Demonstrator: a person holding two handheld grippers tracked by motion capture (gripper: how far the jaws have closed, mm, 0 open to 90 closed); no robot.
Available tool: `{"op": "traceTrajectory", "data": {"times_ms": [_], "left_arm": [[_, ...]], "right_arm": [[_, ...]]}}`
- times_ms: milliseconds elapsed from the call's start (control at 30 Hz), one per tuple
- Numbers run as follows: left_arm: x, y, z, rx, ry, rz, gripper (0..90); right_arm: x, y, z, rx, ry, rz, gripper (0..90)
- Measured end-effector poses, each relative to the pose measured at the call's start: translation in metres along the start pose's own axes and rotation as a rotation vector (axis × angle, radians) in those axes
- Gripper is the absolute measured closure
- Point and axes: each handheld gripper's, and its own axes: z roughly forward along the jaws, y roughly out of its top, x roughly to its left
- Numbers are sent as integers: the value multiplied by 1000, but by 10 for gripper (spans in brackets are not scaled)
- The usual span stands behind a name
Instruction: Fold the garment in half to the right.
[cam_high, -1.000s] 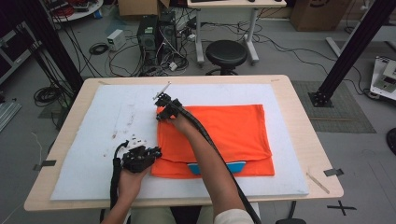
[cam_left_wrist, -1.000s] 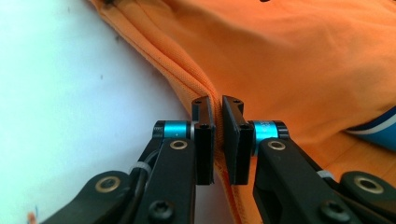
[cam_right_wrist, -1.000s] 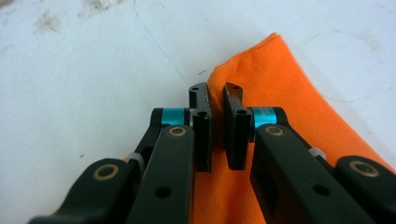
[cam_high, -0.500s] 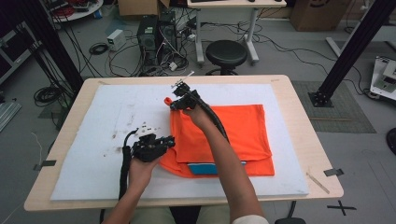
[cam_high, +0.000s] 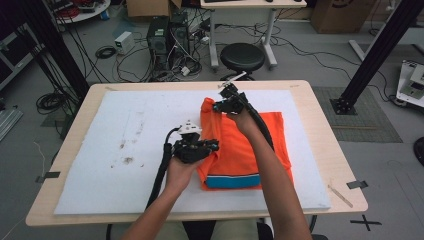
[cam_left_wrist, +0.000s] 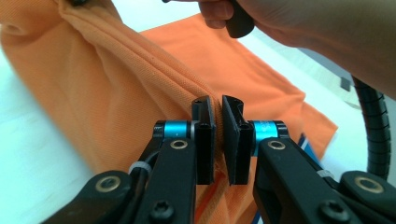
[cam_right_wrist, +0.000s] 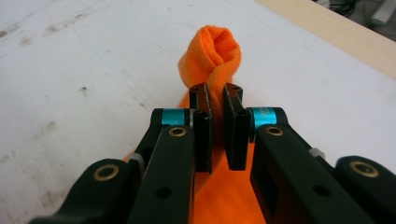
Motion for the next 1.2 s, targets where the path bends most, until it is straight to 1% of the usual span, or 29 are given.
{"op": "traceTrajectory", "data": {"times_ms": [100, 233, 367, 400, 533, 667, 800, 867, 1000, 1067, 1200], "left_arm": [[-10, 8, 12, 11, -22, 18, 834], [-23, 16, 29, 24, -49, 30, 834], [-37, 24, 47, 47, -72, 54, 834], [-41, 26, 51, 51, -77, 57, 833], [-55, 32, 70, 65, -104, 66, 833], [-68, 36, 89, 94, -119, 93, 832], [-79, 35, 108, 120, -129, 105, 831], [-83, 33, 116, 138, -131, 119, 830], [-89, 28, 130, 166, -135, 123, 830], [-91, 24, 136, 188, -132, 136, 829], [-96, 17, 147, 225, -121, 153, 824]], "right_arm": [[-12, -9, -13, -12, -18, 18, 843], [-28, -21, -30, -30, -45, 39, 843], [-42, -34, -46, -47, -69, 56, 843], [-45, -38, -49, -50, -74, 68, 842], [-58, -51, -62, -68, -93, 91, 843], [-70, -66, -72, -76, -117, 115, 842], [-84, -83, -78, -81, -129, 145, 841], [-89, -91, -80, -75, -134, 161, 841], [-97, -107, -81, -70, -143, 183, 840], [-101, -114, -81, -69, -146, 197, 840], [-106, -128, -77, -45, -156, 222, 836]]}}
